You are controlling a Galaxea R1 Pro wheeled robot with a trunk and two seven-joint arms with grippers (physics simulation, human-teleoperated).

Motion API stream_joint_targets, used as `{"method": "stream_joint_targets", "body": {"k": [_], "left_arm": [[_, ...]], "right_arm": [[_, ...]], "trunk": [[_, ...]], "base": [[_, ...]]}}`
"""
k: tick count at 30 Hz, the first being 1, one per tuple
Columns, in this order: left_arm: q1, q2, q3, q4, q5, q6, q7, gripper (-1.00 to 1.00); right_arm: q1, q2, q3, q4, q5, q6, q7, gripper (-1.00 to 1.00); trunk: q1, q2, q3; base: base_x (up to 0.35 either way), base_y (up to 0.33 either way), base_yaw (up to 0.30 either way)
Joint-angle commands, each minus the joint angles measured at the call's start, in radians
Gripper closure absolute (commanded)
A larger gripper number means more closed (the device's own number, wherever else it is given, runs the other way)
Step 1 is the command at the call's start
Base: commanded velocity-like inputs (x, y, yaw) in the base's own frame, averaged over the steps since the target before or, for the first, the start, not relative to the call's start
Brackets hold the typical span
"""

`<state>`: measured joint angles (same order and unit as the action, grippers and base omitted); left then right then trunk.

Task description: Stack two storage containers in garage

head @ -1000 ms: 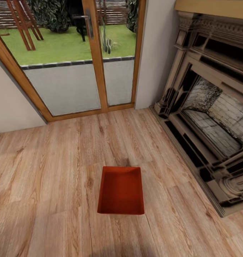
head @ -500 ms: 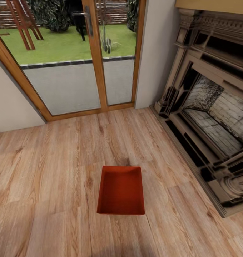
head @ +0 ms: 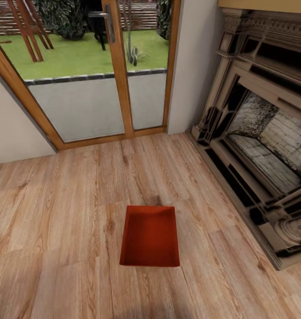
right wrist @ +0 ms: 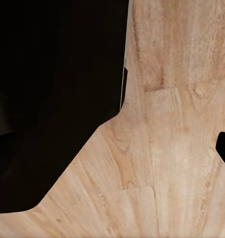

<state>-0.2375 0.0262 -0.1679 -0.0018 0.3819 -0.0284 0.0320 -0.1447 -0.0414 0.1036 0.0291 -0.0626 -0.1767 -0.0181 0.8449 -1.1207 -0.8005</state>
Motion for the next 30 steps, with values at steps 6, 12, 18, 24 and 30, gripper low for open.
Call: {"method": "stream_joint_targets", "body": {"k": [6, 12, 18, 24, 30], "left_arm": [[0.000, -0.003, -0.009, 0.000, 0.005, -0.003, 0.002, -1.00], [0.000, -0.005, -0.009, 0.000, 0.005, -0.004, 0.002, -1.00], [0.000, -0.005, -0.009, 0.000, 0.005, -0.004, 0.002, -1.00], [0.000, -0.005, -0.009, 0.000, 0.005, -0.004, 0.002, -1.00], [0.000, -0.004, -0.009, 0.000, 0.005, -0.005, 0.002, -1.00]], "right_arm": [[-0.001, 0.004, 0.007, 0.003, -0.011, -0.006, -0.002, -1.00], [-0.001, 0.007, 0.007, 0.003, -0.013, -0.006, -0.003, -1.00], [-0.001, 0.005, 0.007, 0.003, -0.012, -0.006, -0.003, -1.00], [-0.001, 0.005, 0.007, 0.003, -0.011, -0.006, -0.003, -1.00], [-0.001, 0.005, 0.007, 0.003, -0.011, -0.006, -0.003, -1.00]], "trunk": [[0.000, 0.000, -0.001], [0.000, 0.000, -0.001], [0.000, 0.000, -0.001], [0.000, 0.000, -0.001], [0.000, 0.000, -0.001]], "base": [[0.000, 0.000, 0.000], [0.000, 0.000, -0.080], [0.000, 0.000, -0.027], [0.000, 0.003, -0.002], [0.000, 0.091, 0.000]]}}
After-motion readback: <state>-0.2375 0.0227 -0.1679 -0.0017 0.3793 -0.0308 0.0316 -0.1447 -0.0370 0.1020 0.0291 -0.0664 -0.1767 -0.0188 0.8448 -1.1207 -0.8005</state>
